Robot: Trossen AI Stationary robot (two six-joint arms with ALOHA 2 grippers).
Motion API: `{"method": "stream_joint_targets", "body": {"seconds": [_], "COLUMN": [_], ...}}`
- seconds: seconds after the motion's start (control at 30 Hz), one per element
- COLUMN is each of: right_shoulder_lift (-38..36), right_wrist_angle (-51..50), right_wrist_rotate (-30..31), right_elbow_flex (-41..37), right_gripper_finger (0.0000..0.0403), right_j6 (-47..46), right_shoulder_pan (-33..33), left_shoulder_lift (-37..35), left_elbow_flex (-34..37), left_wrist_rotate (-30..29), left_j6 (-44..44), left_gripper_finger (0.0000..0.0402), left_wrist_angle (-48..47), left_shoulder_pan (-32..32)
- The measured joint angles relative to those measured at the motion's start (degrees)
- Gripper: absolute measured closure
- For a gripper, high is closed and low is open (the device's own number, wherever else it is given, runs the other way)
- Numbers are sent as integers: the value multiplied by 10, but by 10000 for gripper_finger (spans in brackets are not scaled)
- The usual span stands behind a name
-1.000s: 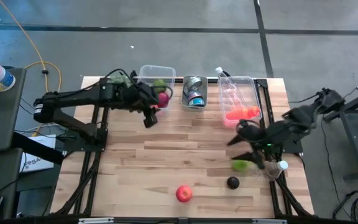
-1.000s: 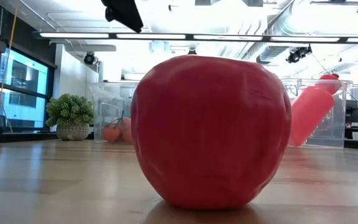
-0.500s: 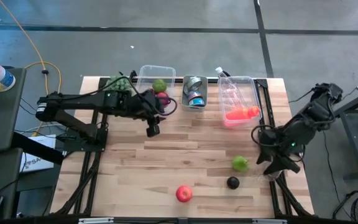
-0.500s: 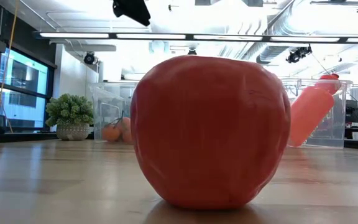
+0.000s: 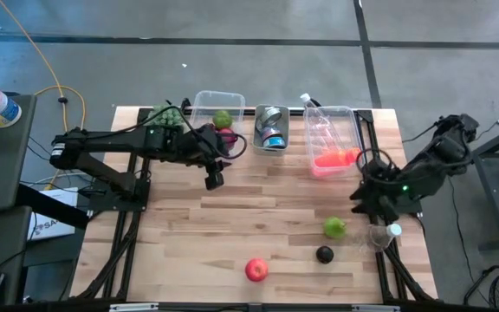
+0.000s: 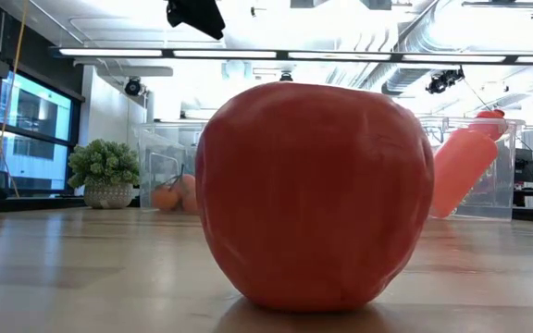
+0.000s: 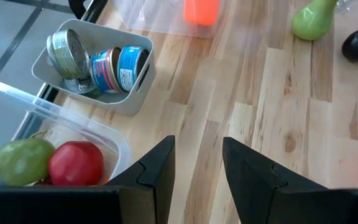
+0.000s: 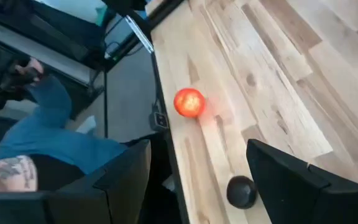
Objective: Pick & Place Food Item
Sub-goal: Put the transparent water bottle into the right transparent bin
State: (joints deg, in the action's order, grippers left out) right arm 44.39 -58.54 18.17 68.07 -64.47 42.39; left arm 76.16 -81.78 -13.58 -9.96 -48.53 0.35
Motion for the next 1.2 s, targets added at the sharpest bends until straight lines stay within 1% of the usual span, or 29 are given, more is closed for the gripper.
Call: {"method": "stream_joint_targets", "body": {"seconds": [0.07, 0.1, 0.33, 0.4, 0.53, 0.63, 0.67, 0.77, 0.97, 1.07, 1.2], "right_shoulder_lift": [12, 20, 122, 154, 192, 193, 194, 195, 191, 180, 159], "right_wrist_angle": [-18, -44, -277, -312, -311, -316, -315, -314, -314, -314, -315], "right_wrist_rotate": [4, 6, -10, -12, -36, -80, -84, -77, -52, -41, -53], "right_elbow_flex": [22, 36, 135, 167, 205, 209, 209, 209, 208, 193, 157], "right_gripper_finger": [144, 144, 144, 144, 144, 144, 144, 144, 144, 144, 144], "right_j6": [-4, -11, -105, -116, -121, -151, -168, -196, -187, -205, -251], "right_shoulder_pan": [0, 0, 0, 0, 15, 35, 43, 68, 100, 115, 127], "left_shoulder_lift": [0, 0, 0, 0, 0, 0, 0, 0, 0, 0, 0], "left_elbow_flex": [0, 0, 0, 0, 0, 0, 0, 0, 0, 0, 0], "left_wrist_rotate": [0, 0, 0, 0, 0, 0, 0, 0, 1, 1, 1], "left_j6": [-1, -2, -6, -5, 8, 11, 11, 11, 23, 22, 15], "left_gripper_finger": [275, 275, 275, 275, 275, 275, 275, 275, 275, 275, 275], "left_wrist_angle": [0, 0, 0, 0, 0, 0, 0, -1, -1, -2, -3], "left_shoulder_pan": [0, 0, 0, 0, 0, 0, 0, -1, -1, -1, -2]}}
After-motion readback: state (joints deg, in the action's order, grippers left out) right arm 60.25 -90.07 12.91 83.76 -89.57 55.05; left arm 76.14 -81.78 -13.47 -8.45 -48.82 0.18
